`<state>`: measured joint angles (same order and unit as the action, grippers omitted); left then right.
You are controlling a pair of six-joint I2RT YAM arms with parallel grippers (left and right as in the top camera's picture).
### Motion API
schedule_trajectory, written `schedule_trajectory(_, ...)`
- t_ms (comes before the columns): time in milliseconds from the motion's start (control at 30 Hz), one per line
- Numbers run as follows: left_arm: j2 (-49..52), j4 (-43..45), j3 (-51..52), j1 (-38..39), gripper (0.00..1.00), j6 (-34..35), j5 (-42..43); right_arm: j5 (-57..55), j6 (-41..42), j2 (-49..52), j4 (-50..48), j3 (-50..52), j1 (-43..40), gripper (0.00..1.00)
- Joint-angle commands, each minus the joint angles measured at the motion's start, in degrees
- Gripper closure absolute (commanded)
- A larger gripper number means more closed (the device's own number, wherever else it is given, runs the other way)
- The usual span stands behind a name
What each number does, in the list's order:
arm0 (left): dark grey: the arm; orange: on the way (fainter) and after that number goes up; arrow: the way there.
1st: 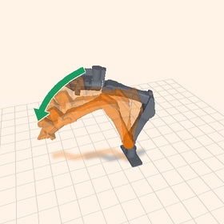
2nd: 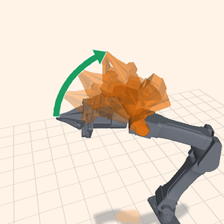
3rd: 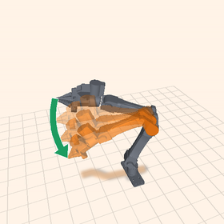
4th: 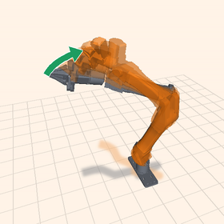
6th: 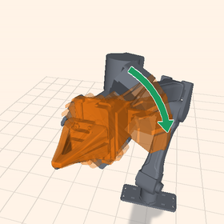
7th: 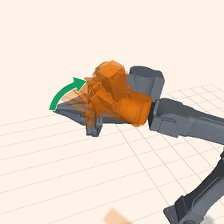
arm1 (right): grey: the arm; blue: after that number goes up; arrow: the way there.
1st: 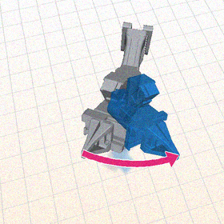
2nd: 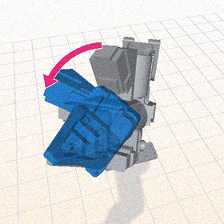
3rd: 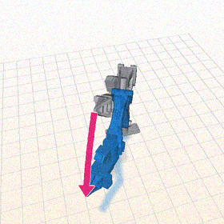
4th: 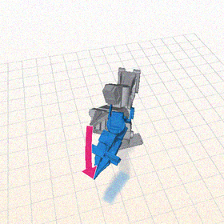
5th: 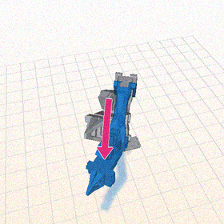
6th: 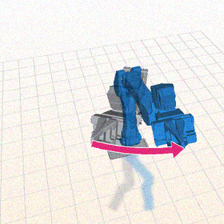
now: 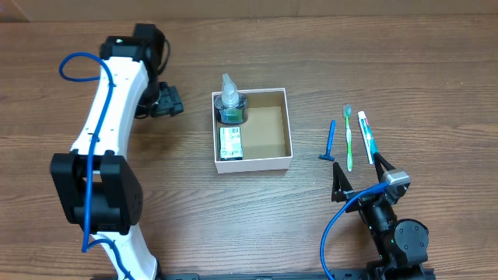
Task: Pack container
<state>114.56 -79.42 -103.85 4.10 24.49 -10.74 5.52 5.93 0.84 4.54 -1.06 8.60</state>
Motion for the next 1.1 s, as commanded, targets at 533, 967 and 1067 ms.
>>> schedule_trajectory(533, -1.0, 4.6, 0.2, -7.0, 0.0, -18.7, 16.6, -0.3, -0.3, -0.6, -0.3, 0.6, -0.4, 0.0)
schedule_trajectory(967, -1.0, 4.7, 0.2, -7.0, 0.0, -18.7, 16.6, -0.3, -0.3, -0.6, -0.3, 0.6, -0.4, 0.0)
schedule_trajectory(1067, -1.0, 4.7, 0.2, -7.0, 0.0, -18.7, 16.6, -0.3, -0.3, -0.6, -0.3, 0.6, -0.4, 0.0)
